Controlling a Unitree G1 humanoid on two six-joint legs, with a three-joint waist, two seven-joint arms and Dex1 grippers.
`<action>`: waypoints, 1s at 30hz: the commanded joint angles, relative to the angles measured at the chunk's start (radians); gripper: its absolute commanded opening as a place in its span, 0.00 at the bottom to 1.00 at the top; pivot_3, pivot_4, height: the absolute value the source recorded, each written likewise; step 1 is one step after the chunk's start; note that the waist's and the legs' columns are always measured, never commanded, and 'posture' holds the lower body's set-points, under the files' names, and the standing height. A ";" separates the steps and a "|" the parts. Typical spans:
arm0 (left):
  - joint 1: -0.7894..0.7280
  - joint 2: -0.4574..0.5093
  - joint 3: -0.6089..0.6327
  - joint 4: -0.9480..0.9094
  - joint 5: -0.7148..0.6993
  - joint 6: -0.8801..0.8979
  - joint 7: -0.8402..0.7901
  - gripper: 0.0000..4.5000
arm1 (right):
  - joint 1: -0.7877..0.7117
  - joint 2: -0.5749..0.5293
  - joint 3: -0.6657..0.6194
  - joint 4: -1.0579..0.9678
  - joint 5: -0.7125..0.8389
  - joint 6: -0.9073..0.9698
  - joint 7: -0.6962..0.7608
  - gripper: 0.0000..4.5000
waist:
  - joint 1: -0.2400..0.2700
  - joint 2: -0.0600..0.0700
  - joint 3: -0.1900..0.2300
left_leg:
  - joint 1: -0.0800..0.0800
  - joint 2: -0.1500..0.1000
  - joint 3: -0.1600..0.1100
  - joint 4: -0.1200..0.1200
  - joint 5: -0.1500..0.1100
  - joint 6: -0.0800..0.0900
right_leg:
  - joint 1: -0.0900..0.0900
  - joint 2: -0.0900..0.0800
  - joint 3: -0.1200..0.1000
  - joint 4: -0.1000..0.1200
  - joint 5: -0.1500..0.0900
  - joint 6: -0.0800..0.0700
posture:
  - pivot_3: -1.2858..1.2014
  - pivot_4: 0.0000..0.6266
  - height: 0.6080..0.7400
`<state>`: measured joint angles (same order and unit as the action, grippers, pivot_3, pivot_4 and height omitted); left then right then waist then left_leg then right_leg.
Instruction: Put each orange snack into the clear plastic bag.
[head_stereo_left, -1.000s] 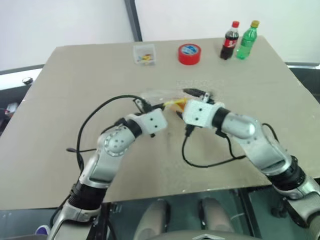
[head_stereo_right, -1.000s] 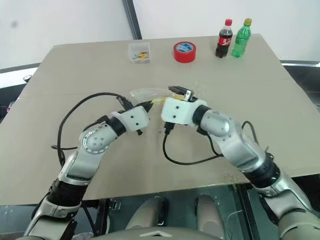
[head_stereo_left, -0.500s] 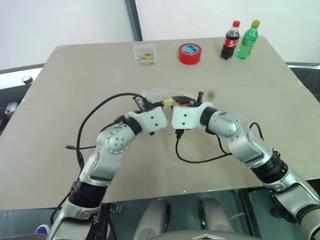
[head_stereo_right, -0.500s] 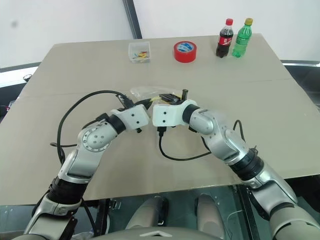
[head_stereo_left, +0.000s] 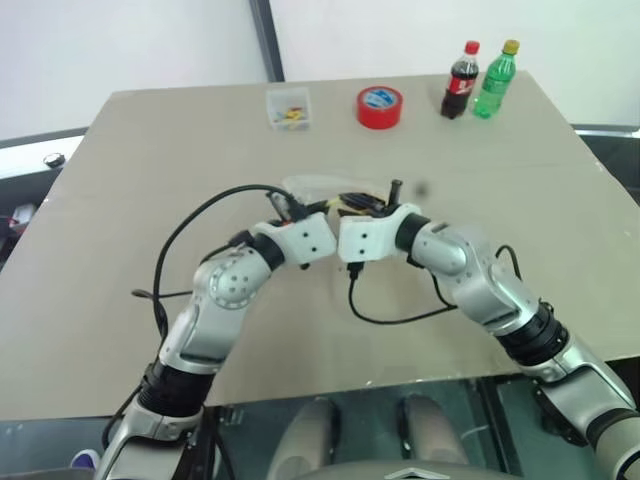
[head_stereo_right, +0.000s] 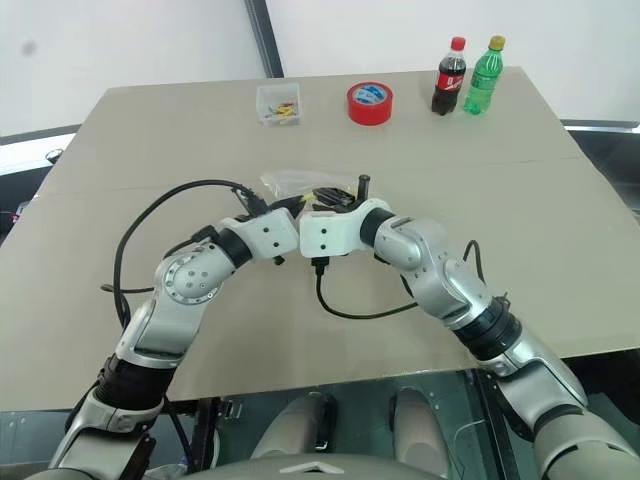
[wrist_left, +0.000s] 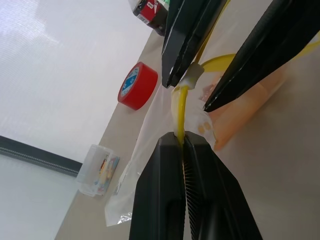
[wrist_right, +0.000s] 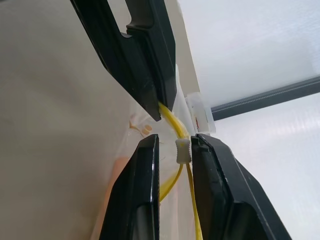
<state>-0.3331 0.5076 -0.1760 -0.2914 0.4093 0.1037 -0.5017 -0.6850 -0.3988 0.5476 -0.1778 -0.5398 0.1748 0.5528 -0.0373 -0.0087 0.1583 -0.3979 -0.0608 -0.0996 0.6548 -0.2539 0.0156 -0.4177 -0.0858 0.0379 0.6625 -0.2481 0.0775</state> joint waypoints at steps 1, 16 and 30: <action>-0.006 -0.003 0.001 -0.046 -0.001 -0.001 0.000 0.00 | -0.020 0.012 -0.032 -0.030 -0.013 -0.016 0.003 0.23 | 0.000 0.000 0.000 | 0.000 0.000 0.000 0.000 0.000 0.000 | 0.000 0.000 0.000 0.000 0.000 0.000 | 0.52 0.24 0.97; -0.005 -0.011 0.005 -0.048 -0.005 0.004 0.000 0.00 | -0.014 0.026 -0.053 -0.038 -0.029 -0.017 0.027 0.02 | 0.000 0.000 0.000 | 0.000 0.000 0.000 0.000 0.000 0.000 | 0.000 0.000 0.000 0.000 0.000 0.000 | 0.52 0.24 0.97; -0.049 0.013 0.140 0.009 -0.128 -0.057 0.045 0.00 | 0.053 -0.088 -0.207 -0.015 0.011 0.023 0.017 0.02 | 0.002 0.000 0.000 | 0.000 0.000 0.000 0.000 0.000 0.000 | 0.000 0.000 0.000 0.000 0.000 0.000 | 0.52 0.24 0.97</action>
<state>-0.3717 0.4956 -0.1225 -0.2812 0.2955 0.0672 -0.4858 -0.6497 -0.4446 0.4241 -0.1920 -0.5232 0.1671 0.5790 -0.0356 -0.0088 0.1584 -0.3979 -0.0607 -0.0996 0.6548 -0.2539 0.0156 -0.4176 -0.0860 0.0380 0.6624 -0.2481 0.0775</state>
